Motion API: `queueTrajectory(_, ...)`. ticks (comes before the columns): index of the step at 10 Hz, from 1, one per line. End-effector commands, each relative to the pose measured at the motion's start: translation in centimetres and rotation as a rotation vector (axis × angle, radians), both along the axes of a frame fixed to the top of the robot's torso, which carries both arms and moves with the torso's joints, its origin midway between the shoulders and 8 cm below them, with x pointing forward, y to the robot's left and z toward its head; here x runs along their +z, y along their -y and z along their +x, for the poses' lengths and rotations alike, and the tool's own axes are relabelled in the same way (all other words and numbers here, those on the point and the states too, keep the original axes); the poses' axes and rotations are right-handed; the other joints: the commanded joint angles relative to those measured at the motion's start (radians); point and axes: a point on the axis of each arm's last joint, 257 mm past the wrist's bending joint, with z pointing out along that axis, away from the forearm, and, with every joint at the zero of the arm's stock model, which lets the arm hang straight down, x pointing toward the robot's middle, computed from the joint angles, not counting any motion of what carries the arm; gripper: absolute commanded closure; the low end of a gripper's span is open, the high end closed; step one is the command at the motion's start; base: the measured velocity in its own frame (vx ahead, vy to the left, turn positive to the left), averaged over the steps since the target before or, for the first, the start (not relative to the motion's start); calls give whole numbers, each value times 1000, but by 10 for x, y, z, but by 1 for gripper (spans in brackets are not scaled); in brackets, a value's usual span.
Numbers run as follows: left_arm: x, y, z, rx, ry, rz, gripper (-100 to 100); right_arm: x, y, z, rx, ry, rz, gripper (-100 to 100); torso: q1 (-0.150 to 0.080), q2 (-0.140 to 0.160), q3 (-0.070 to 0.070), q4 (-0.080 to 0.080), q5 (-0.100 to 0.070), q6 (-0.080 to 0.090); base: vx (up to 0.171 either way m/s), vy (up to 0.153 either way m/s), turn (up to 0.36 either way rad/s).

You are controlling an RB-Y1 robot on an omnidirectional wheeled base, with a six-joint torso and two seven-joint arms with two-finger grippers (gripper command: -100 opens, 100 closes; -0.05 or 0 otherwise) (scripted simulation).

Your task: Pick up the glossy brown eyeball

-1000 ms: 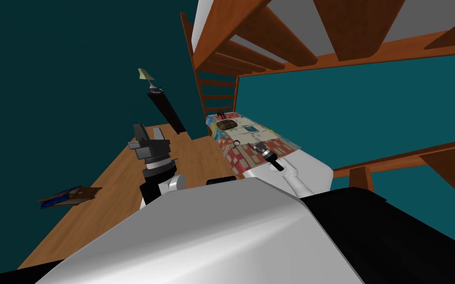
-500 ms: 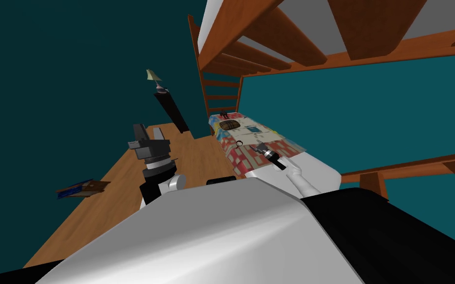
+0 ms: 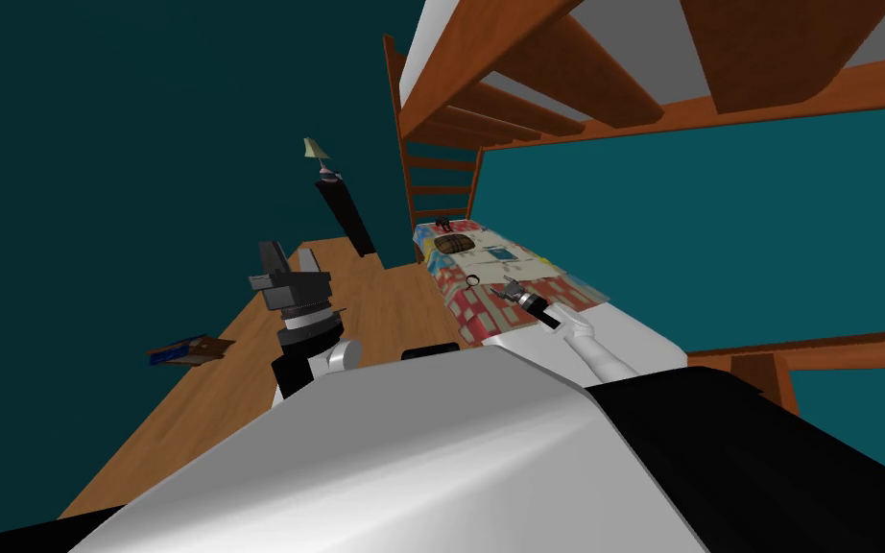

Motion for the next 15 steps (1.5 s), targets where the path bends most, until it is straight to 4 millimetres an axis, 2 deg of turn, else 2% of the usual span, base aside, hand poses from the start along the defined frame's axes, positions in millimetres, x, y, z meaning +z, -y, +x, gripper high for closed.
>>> queueTrajectory(1,0,0,0,0,0,0,0,-18,24,-3,-12,-44,-120,-100,0,0,0,0,0,0,4,77,226)
queueTrajectory(4,0,0,0,0,0,0,0,-37,52,-9,-41,-94,-197,-100,1,0,0,0,0,0,5,51,106)
queueTrajectory(5,0,0,0,0,0,0,0,-45,65,-11,-42,-118,-267,-100,0,0,0,0,0,1,6,52,164)
queueTrajectory(6,0,0,0,0,0,0,0,-57,86,-18,-59,-158,-335,-100,0,0,0,0,0,0,6,82,259)
queueTrajectory(7,0,0,0,0,0,0,0,-60,91,-20,-68,-166,-337,-100,2,0,0,0,1,0,12,65,82)
queueTrajectory(8,0,0,0,0,0,0,0,-70,109,-27,-79,-201,-401,-100,1,0,0,0,0,1,13,81,158)
queueTrajectory(9,0,0,0,0,0,0,0,-70,109,-27,-79,-202,-401,-100,2,0,0,0,1,0,10,51,89)
queueTrajectory(12,0,0,0,0,0,0,0,-97,158,-50,-108,-302,-564,-100,1,0,0,0,0,0,18,66,221)
queueTrajectory(13,0,0,0,0,0,0,0,-97,158,-51,-109,-302,-564,-100,3,-1,-1,0,1,0,25,69,110)
queueTrajectory(15,0,0,0,0,0,0,0,-112,184,-68,-123,-363,-650,-100,1,0,0,0,0,1,16,65,198)
